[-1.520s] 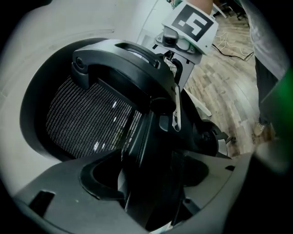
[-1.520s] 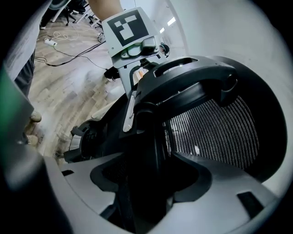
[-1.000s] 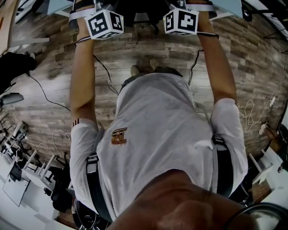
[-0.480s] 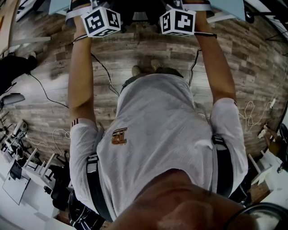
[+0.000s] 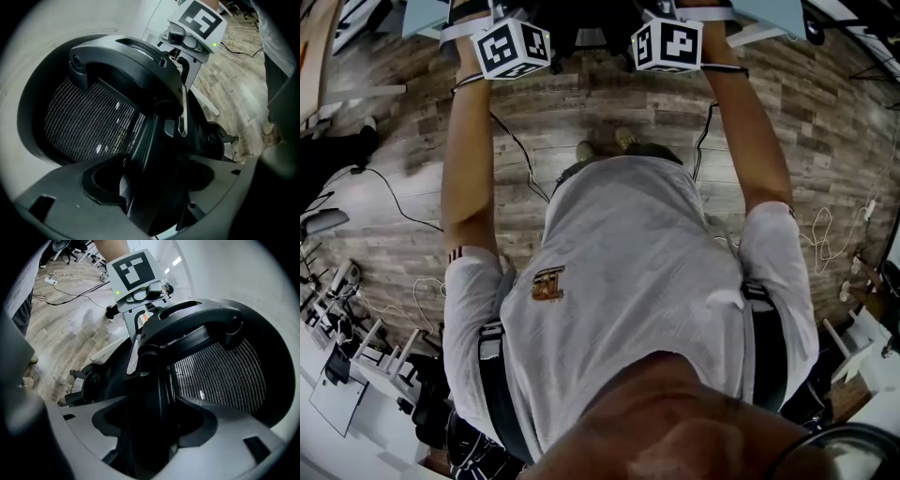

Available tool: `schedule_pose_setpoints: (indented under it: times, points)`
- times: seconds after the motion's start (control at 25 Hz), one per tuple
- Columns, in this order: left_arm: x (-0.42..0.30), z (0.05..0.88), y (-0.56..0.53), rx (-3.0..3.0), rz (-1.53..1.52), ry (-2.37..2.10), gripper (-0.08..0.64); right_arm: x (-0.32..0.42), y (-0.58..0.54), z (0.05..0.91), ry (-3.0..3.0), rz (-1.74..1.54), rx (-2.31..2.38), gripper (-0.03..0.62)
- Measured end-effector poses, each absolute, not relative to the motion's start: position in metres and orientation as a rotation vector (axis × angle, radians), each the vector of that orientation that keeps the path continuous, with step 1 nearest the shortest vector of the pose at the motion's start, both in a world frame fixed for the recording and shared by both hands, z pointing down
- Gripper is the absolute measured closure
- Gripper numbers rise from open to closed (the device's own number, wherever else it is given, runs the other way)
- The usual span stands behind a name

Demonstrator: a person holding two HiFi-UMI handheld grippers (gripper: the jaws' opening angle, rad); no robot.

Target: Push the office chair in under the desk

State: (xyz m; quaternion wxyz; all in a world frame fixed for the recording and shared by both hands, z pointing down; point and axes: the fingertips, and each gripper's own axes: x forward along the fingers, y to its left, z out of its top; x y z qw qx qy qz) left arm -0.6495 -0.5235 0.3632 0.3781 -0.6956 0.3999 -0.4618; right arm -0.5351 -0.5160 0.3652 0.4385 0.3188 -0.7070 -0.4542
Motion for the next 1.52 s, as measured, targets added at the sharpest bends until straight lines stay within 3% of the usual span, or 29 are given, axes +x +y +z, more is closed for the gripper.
schedule_pose_setpoints:
  times: [0.6, 1.04, 1.28, 1.52]
  points:
    - [-0.641, 0.342, -0.466, -1.894, -1.070, 1.014, 0.218, -0.515, -0.474, 0.343, -1.791, -1.052, 0.835, 0.333]
    - [-0.621, 0.267, -0.393, -2.369, -0.420, 1.212, 0.221, -0.521, -0.397, 0.270, -2.496, -0.595, 1.029, 0.348]
    - [-0.612, 0.228, -0.360, -2.595, 0.019, 1.270, 0.343, -0.538, -0.361, 0.245, -2.861, -0.381, 0.953, 0.488]
    - [-0.606, 0.212, -0.345, -2.655, 0.238, 1.296, 0.450, -0.548, -0.345, 0.240, -3.045, -0.207, 0.906, 0.532]
